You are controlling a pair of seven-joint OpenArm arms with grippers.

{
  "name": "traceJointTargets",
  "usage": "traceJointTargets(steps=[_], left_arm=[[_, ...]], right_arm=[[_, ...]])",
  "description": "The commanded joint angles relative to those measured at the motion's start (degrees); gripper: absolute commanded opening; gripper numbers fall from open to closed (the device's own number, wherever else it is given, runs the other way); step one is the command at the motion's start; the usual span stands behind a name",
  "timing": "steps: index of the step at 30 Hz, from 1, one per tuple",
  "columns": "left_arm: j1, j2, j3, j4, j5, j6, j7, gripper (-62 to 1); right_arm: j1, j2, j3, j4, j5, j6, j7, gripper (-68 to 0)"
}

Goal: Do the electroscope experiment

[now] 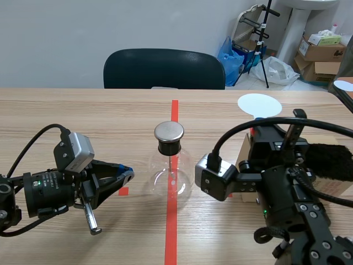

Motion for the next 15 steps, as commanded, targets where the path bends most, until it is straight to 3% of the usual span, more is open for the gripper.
traceJointTargets(steps=[1, 15], left_arm=[[-0.15, 0.28, -0.37, 0.68, -0.55, 0.09, -0.79, -57.9], [-0.15, 0.28, -0.37, 0.68, -0.55, 0.09, -0.79, -57.9]], right_arm=[[0.5, 0.61, 0.44, 0.39, -0.22, -0.42, 1.18, -66.7], [0.5, 0.61, 0.44, 0.39, -1.75, -0.42, 18.8, -66.7]])
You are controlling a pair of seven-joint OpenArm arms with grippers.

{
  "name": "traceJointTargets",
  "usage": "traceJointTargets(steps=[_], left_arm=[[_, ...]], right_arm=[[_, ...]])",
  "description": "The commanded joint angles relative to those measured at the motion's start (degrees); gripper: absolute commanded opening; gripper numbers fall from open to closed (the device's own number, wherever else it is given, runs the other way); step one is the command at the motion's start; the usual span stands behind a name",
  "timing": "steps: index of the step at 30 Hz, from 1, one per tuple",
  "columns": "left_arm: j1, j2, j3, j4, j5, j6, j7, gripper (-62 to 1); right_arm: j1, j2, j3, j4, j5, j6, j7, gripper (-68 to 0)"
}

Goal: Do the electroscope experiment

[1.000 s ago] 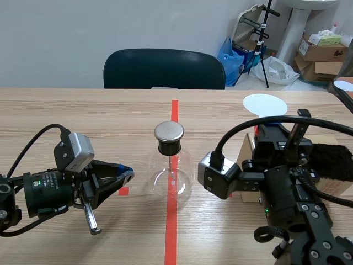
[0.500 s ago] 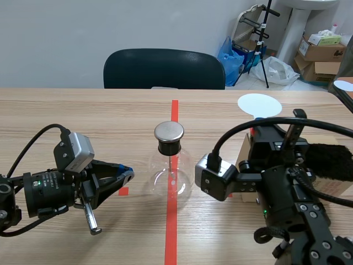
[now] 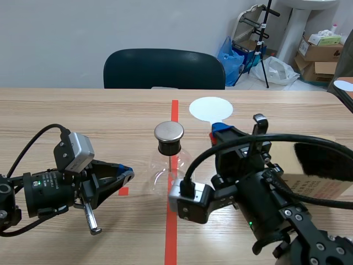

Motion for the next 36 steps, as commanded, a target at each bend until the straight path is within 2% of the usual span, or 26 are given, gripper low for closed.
traceJointTargets(steps=[1, 10, 18, 36], left_arm=[[-0.15, 0.28, -0.37, 0.68, -0.55, 0.09, -0.79, -57.9], [-0.15, 0.28, -0.37, 0.68, -0.55, 0.09, -0.79, -57.9], [-0.15, 0.28, -0.37, 0.68, -0.55, 0.09, -0.79, -57.9], [-0.15, 0.28, -0.37, 0.68, -0.55, 0.09, -0.79, -57.9]], right_arm=[[0.5, 0.61, 0.44, 0.39, -0.04, -0.44, 1.22, -66.7], [0.5, 0.61, 0.44, 0.39, -0.07, -0.44, 9.2, -66.7], [0.5, 0.61, 0.44, 0.39, -0.04, -0.44, 14.21, -66.7], [0.5, 0.61, 0.44, 0.39, -0.04, -0.44, 14.64, -66.7]])
